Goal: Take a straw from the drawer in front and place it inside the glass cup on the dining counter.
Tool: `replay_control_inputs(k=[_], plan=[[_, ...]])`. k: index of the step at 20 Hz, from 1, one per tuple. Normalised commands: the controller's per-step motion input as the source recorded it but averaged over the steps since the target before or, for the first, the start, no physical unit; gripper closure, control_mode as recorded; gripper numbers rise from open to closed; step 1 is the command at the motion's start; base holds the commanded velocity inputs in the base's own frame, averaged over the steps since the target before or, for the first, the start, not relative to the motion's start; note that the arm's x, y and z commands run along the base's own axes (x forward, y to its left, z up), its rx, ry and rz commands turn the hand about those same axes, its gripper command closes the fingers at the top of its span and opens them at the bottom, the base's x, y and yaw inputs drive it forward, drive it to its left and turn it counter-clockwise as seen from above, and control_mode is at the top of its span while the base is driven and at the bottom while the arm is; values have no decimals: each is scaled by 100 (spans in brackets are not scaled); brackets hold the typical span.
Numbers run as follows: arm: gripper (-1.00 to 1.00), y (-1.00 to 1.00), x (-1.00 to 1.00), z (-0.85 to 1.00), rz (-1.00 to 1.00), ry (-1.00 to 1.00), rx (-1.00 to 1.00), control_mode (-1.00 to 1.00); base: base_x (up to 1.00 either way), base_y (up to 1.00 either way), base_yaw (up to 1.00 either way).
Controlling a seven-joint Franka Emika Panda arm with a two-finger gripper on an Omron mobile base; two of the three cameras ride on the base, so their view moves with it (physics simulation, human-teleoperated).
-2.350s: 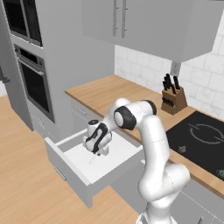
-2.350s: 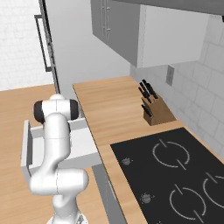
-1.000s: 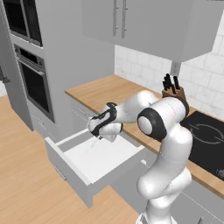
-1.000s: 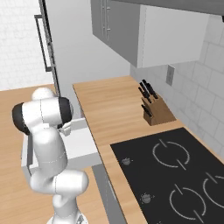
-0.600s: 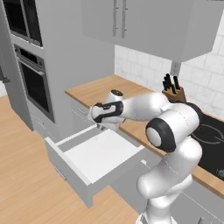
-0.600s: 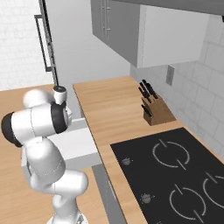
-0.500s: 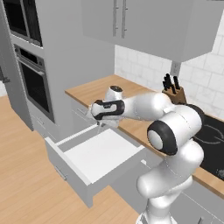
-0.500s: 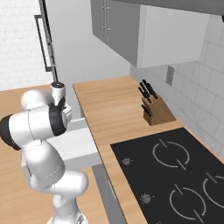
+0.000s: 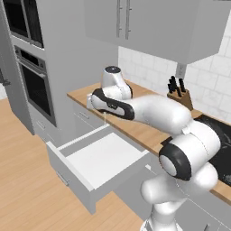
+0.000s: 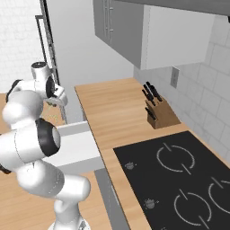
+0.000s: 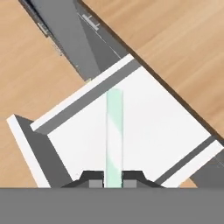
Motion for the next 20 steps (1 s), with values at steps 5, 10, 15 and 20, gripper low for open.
replay_control_inputs(k=[5,10,15,20], plan=[[100,-42,-85,97,24,-17,-3,-100,0,0,0],[100,-51,-76,58,19,-10,0,-100,0,0,0],[100,-46,-39,19,9,-3,0,-100,0,0,0],[100,-14,-27,5,3,-3,0,100,-60,-4,9]])
